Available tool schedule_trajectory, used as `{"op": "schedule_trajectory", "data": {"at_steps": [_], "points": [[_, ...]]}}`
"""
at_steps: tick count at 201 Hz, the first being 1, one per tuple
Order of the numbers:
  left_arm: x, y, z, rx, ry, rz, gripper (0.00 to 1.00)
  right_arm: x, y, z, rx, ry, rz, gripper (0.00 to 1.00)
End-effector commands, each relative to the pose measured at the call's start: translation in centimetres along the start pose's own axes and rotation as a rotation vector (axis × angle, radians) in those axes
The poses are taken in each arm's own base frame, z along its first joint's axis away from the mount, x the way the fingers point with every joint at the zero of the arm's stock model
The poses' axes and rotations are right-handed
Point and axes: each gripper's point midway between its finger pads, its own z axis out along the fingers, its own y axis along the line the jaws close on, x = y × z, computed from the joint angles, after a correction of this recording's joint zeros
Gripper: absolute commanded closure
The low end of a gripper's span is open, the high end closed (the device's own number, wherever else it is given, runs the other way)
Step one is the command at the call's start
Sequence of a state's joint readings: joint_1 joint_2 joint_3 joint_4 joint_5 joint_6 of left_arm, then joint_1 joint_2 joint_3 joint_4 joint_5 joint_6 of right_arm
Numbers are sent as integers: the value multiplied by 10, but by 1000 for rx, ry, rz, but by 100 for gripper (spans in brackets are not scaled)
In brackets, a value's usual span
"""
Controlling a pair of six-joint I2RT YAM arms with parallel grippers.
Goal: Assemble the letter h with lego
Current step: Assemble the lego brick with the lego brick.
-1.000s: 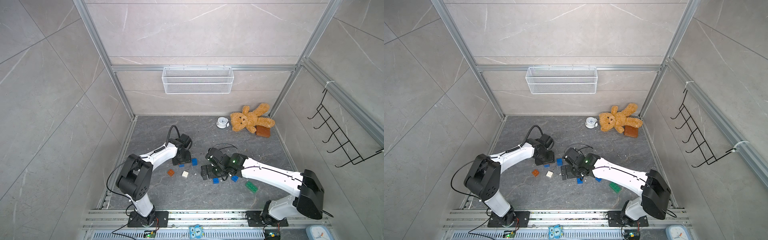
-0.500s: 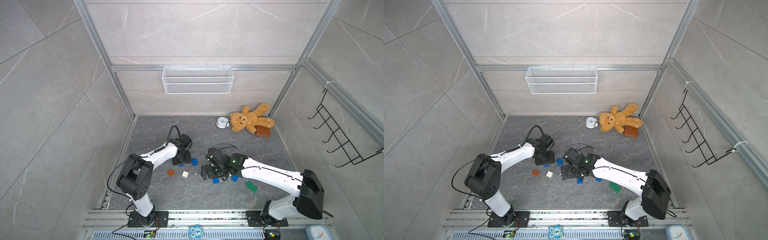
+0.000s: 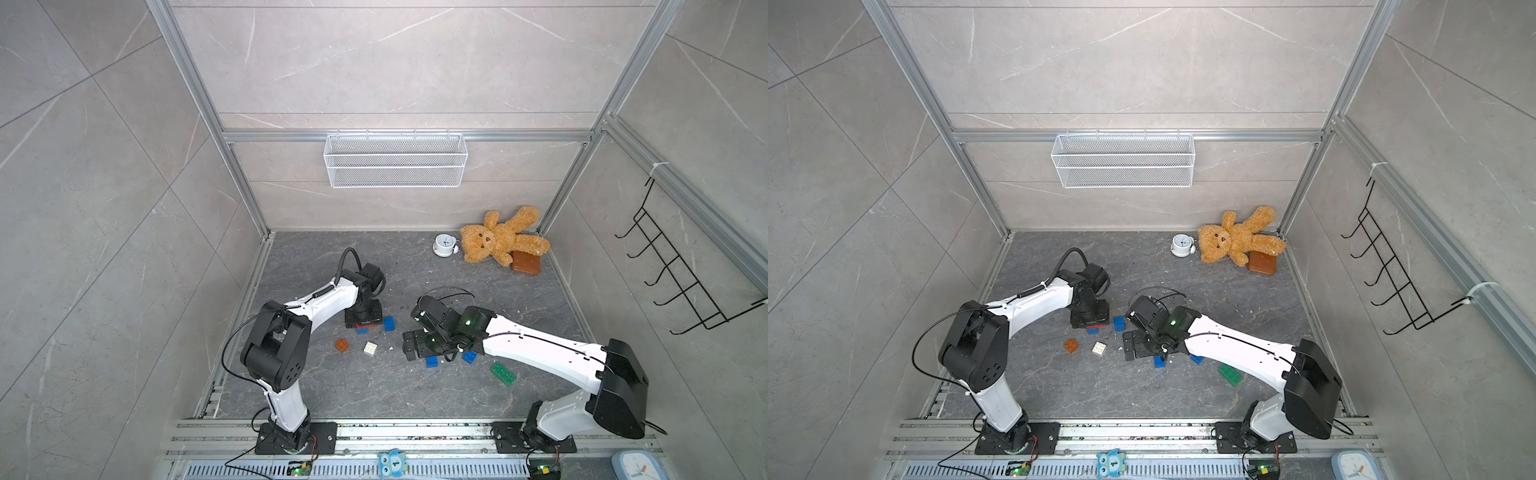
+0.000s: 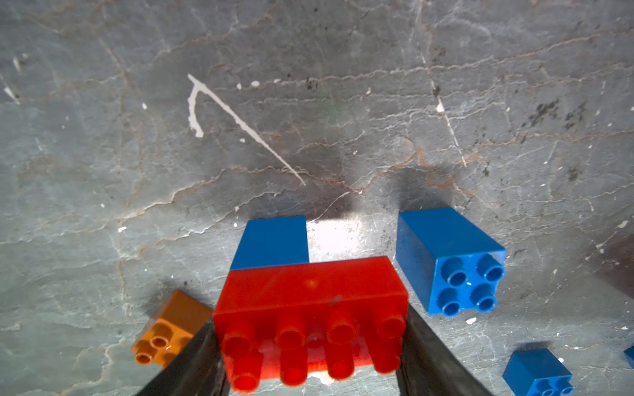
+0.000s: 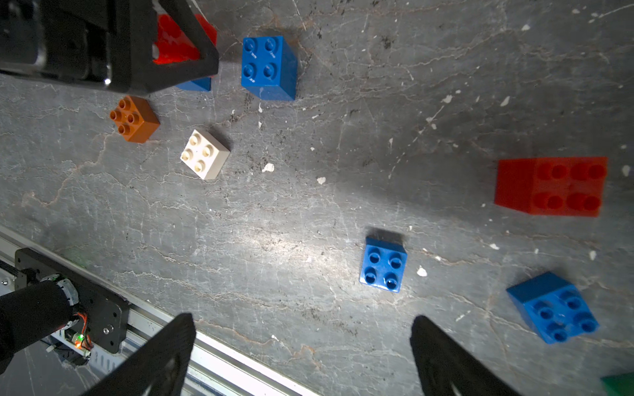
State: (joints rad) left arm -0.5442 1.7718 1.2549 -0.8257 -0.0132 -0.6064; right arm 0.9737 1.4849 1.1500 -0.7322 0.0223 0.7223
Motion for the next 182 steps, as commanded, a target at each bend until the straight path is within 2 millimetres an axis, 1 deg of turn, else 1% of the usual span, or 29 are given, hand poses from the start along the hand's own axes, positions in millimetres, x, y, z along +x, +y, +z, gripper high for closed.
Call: {"op": "schedule_trajectory", "data": {"at_steps": [1,20,40,69,125,154,182], "points": [[-1,-6,-13,21,14,-34,100,-8,0,-14,0,-37,12,0],[-5,-9,-18,22,6,-45,100,-8,-1,-14,1,-37,16,0],[-6,-11,-20,24,-4,-61,100,-7,-2,-14,-2,-41,20,0],[-2,-16,-17,20,0,-70,100,-6,-3,-14,-1,-40,22,0],[-1,-36,-15,33,-8,-70,100,-3,-5,-15,-3,-43,33,0],[2,-36,-7,22,6,-77,100,-2,-6,-15,-4,-44,37,0],[0,-36,0,16,6,-82,100,0,-7,-15,-3,-42,38,0]]}}
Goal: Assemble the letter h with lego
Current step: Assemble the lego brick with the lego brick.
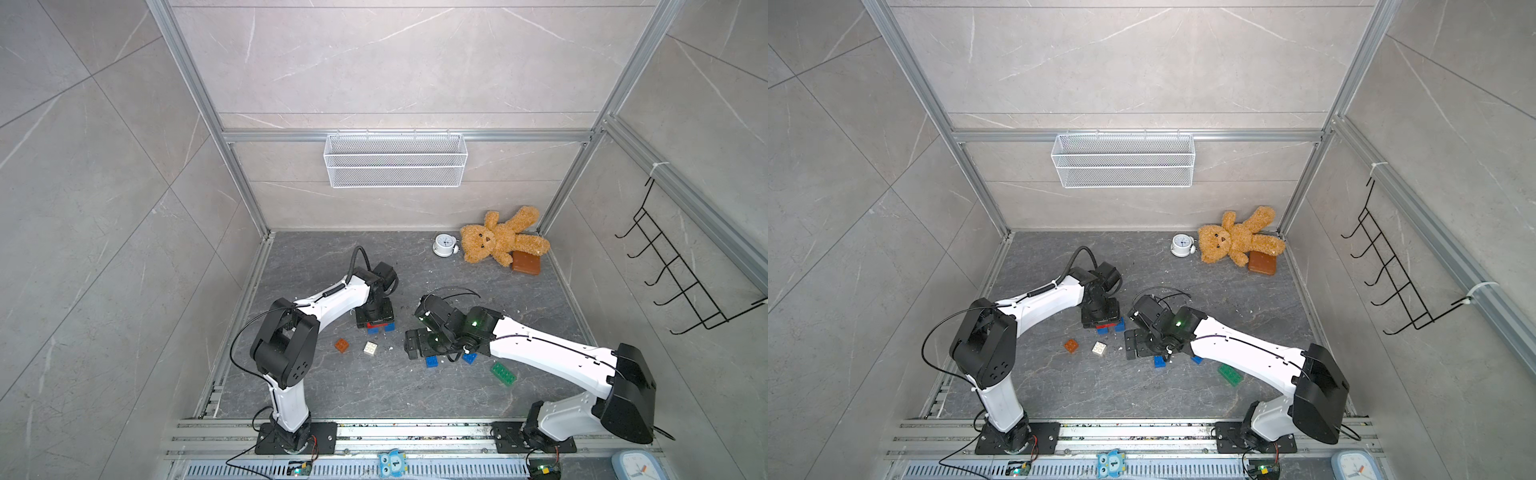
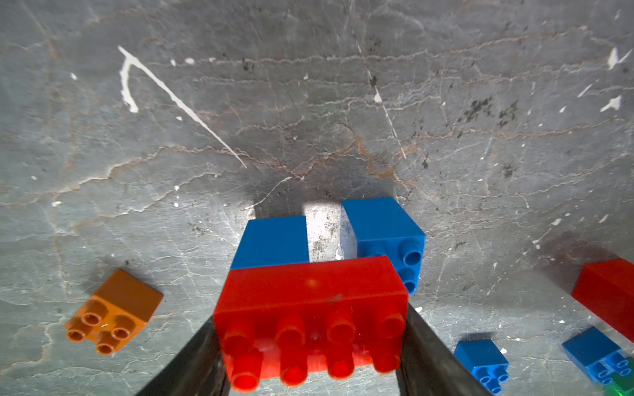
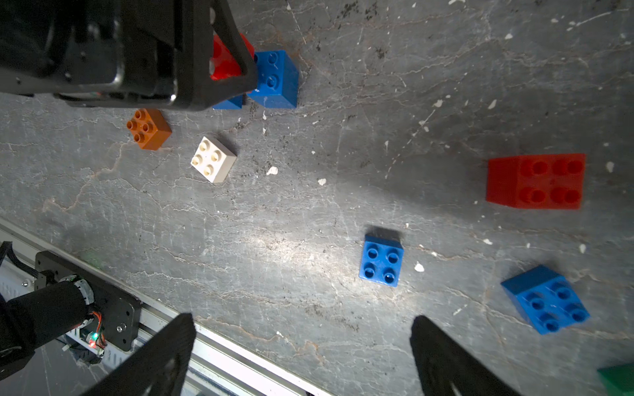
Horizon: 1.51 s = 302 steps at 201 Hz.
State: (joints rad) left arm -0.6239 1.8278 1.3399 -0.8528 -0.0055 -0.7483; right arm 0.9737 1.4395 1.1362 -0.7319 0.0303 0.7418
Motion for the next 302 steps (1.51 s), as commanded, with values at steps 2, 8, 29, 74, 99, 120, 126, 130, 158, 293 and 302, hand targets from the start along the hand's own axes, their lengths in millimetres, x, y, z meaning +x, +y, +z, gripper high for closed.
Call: {"op": "schedule_trajectory", "data": {"at_steps": [2,8,29,74,99,120,126,130,158,293,302], "points": [[-4,-3,1,1,-7,-19,100,1,-6,-5,11,-13,17,0],[-5,-3,1,-1,-8,-18,100,1,-6,-5,11,-14,18,0],[-7,-3,2,-8,-14,-12,100,2,-6,-6,11,-14,16,0],[-3,-1,10,-12,6,-1,100,5,-7,-3,15,-7,17,0],[1,3,11,-16,13,6,100,6,-7,-3,15,-8,17,0],[5,6,11,-21,17,6,100,5,-7,-3,16,-11,19,0],[6,7,11,-20,19,6,100,5,-7,-3,16,-12,19,0],[7,7,12,-20,23,4,100,5,-7,-3,15,-13,20,0],[11,9,14,-19,25,2,100,5,-6,-3,15,-13,20,0],[26,19,33,-45,68,31,100,8,-3,-6,16,-12,13,0],[28,20,36,-50,77,42,100,8,-3,-6,18,-12,13,0]]}}
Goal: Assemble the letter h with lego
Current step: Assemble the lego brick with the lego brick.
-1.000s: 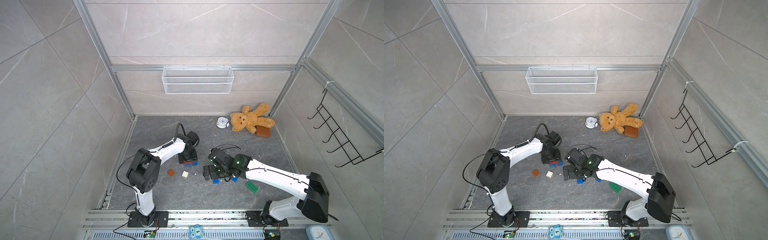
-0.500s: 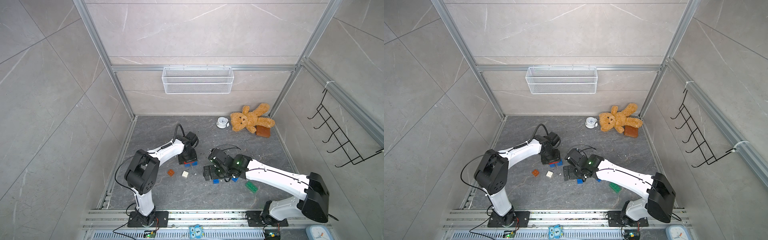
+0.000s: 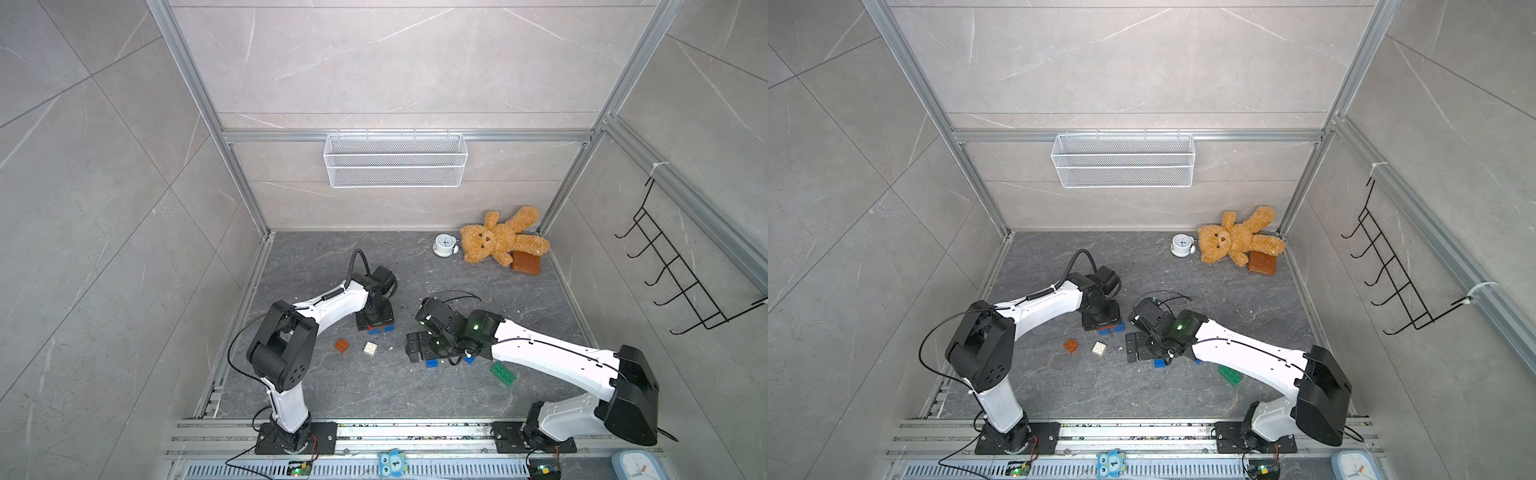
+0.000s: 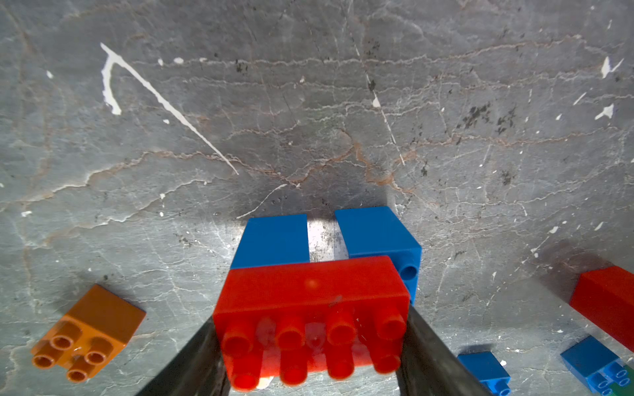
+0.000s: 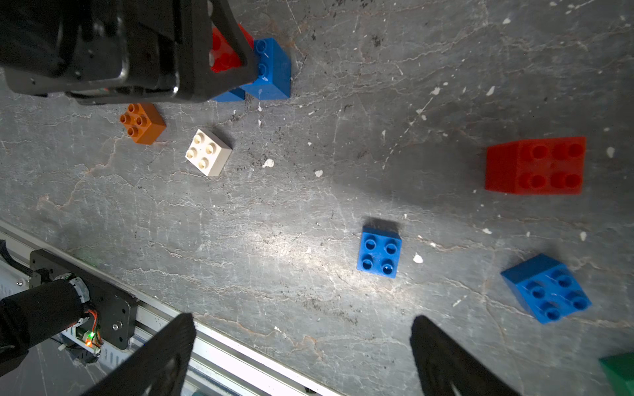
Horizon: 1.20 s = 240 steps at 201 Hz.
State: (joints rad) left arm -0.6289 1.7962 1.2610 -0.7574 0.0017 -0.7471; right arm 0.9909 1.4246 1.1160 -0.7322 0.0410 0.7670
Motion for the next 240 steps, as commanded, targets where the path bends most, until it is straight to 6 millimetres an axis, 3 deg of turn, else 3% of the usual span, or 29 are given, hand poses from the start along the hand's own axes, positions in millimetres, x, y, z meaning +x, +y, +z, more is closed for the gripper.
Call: {"op": "schedule_trajectory", "data": {"at_steps": [1,167,240], "points": [[26,23,27,-88,108,35,100,1,-2,-5,13,-13,3,0],[71,58,74,-163,269,128,100,4,-2,-2,26,-4,6,0],[65,61,65,-218,294,172,100,-2,-1,-11,35,-24,-2,0]]}}
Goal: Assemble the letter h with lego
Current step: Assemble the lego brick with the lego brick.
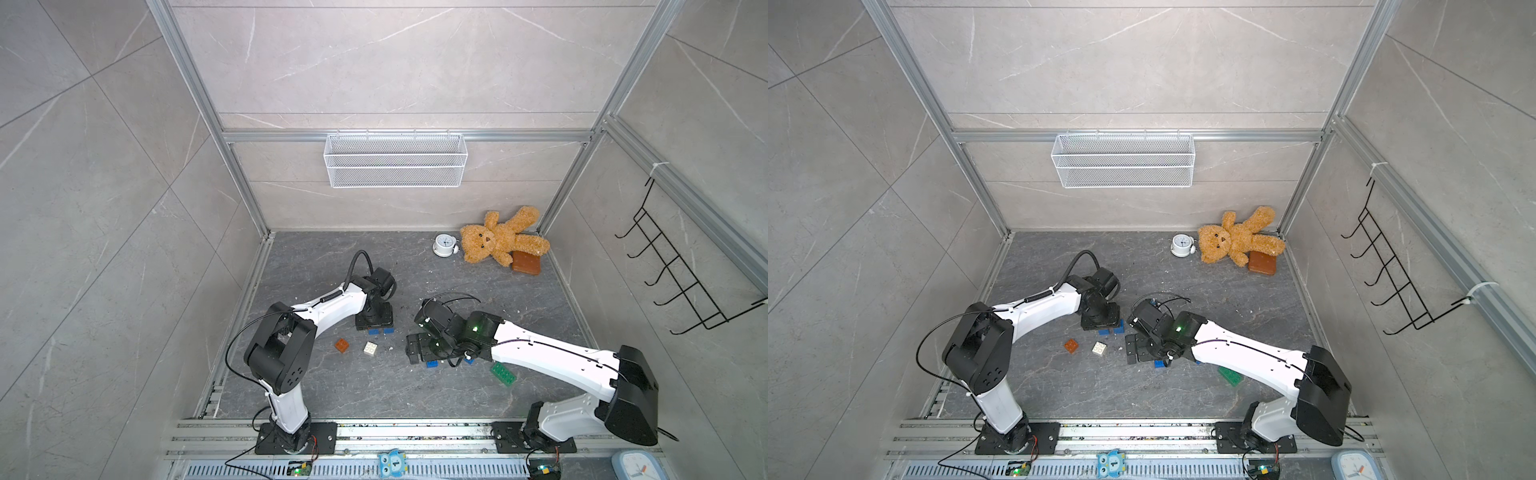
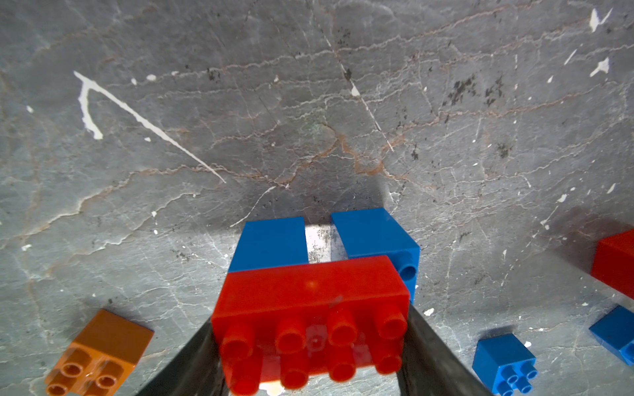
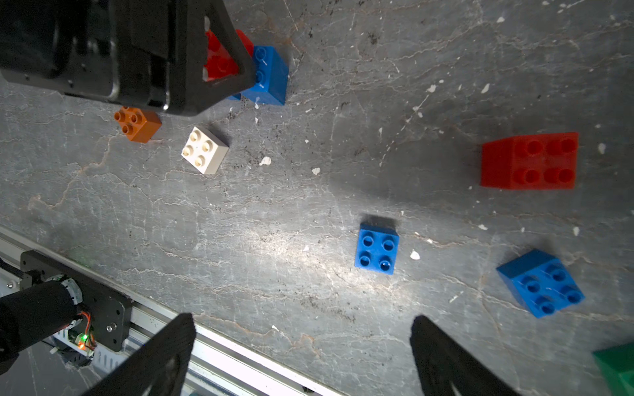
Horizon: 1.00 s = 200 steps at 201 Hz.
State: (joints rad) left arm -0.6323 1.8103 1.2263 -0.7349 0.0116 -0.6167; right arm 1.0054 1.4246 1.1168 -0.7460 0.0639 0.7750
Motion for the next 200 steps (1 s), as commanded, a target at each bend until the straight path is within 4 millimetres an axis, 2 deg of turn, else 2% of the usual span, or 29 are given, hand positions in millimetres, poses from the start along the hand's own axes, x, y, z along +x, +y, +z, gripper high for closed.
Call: {"op": "schedule_trajectory", "data": {"at_steps": [1,101,142,153,165,200], "points": [[62,48,55,-192,281,39,100,-5,0,-11,14,-22,3,0],[56,49,44,-219,271,41,100,-10,4,-22,8,-43,-4,0],[50,49,39,-230,252,44,85,-10,4,-22,11,-42,-8,0],[48,49,38,-233,246,46,84,-10,4,-23,12,-42,-8,0],[46,49,37,-235,238,46,78,-10,5,-24,10,-44,-9,0],[40,46,32,-236,220,49,74,-11,5,-25,13,-44,-10,0]]}}
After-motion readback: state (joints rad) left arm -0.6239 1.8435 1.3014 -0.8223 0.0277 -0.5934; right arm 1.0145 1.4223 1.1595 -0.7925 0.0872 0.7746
